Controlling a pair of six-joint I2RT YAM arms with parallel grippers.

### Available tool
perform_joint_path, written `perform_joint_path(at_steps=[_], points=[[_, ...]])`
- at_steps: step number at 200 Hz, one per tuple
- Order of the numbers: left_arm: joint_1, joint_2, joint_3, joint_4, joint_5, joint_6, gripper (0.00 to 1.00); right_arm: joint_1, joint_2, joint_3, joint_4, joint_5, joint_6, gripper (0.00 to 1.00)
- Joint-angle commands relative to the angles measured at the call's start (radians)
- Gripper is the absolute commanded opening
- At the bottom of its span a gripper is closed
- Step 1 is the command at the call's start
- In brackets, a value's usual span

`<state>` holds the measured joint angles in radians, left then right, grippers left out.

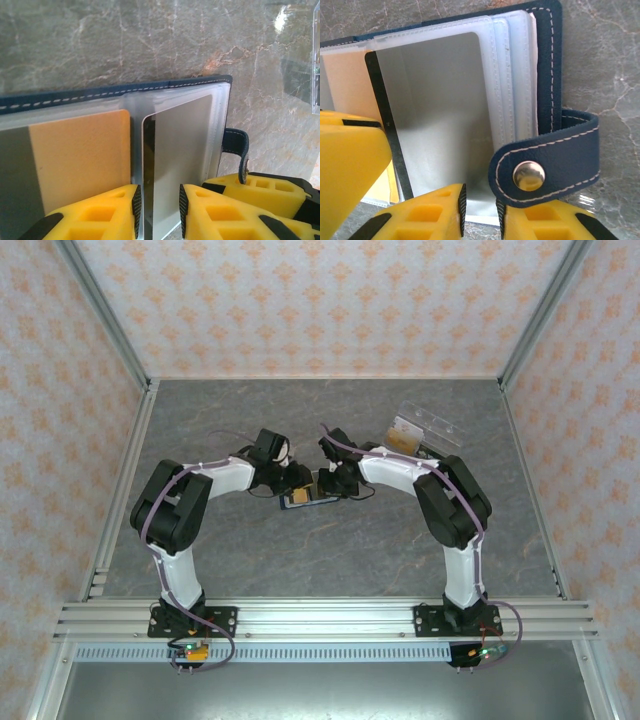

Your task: Take the credit cards out of the card holder

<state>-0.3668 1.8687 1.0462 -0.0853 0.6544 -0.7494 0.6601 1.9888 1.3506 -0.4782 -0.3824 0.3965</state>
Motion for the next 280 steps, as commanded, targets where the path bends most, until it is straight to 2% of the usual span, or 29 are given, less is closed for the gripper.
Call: perform_joint_path(at_steps=[1,46,87,161,205,280], points=[[0.001,0.025,0.027,-0.008,0.013,0.059,0.29,-0.005,0.039,0.003,-0.048,0.007,0.013,0.26],[0.006,0.049,0.028,0.000,0.020,0.055,0.30,-0.007,0.042,0.003,-0.053,0.008,0.011,0.26],[0.009,0.066,0.016,0.068,0.088,0.045,0.30,-0.008,0.043,0.001,-0.056,0.008,0.014,0.26],[0.029,-0.019,-0.027,0.126,0.143,0.079,0.24,-0.012,0.050,-0.002,-0.060,0.011,0.017,0.25],[0.043,-0.016,-0.059,0.199,0.178,0.041,0.19,-0.014,0.050,-0.006,-0.061,0.011,0.018,0.25],[0.045,-0.032,-0.063,0.172,0.172,0.072,0.11,-0.016,0.047,-0.003,-0.070,0.014,0.017,0.24]])
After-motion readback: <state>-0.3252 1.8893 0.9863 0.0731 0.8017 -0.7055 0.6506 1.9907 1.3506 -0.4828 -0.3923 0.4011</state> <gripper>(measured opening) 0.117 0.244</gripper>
